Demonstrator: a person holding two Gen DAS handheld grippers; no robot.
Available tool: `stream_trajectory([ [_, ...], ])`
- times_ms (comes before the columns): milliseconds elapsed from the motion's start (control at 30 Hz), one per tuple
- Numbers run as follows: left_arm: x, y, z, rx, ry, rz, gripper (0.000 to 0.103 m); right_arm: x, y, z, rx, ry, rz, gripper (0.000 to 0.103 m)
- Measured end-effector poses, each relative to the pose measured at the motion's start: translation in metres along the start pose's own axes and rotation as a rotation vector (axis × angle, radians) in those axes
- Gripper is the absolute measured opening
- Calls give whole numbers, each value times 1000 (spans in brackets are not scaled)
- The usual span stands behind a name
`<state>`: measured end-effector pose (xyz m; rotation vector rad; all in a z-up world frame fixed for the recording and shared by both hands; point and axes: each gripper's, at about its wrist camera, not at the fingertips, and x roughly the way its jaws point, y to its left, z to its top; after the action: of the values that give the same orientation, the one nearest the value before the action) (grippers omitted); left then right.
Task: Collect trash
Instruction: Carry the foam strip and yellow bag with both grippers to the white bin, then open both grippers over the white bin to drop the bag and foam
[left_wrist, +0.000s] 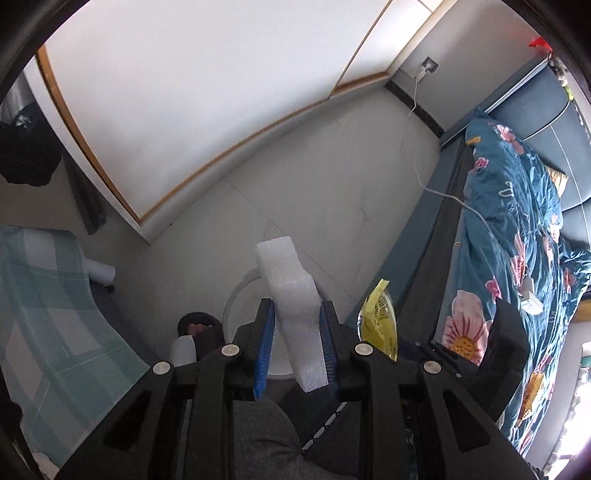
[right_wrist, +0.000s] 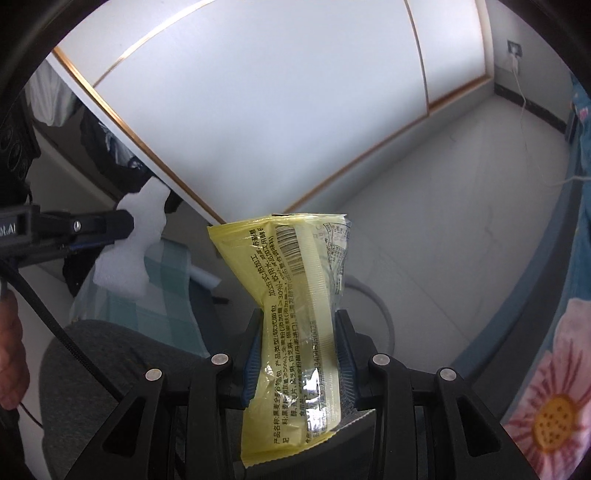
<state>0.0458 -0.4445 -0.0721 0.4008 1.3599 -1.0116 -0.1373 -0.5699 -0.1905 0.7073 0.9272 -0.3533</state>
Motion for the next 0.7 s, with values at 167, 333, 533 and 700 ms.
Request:
stream_trajectory([
  [167, 50, 15, 23, -67, 239, -120, 20, 51, -14, -6, 119, 112, 32, 35],
  [333, 97, 14, 36, -24, 390, -99, 20, 82, -36, -15, 201, 176, 52, 35],
  [533, 163, 20, 29, -22, 582, -99, 20, 113, -44, -23, 269, 225, 58, 37],
  [700, 197, 27, 15, -46, 671, -75, 20, 137, -52, -26, 325, 258, 61, 37],
])
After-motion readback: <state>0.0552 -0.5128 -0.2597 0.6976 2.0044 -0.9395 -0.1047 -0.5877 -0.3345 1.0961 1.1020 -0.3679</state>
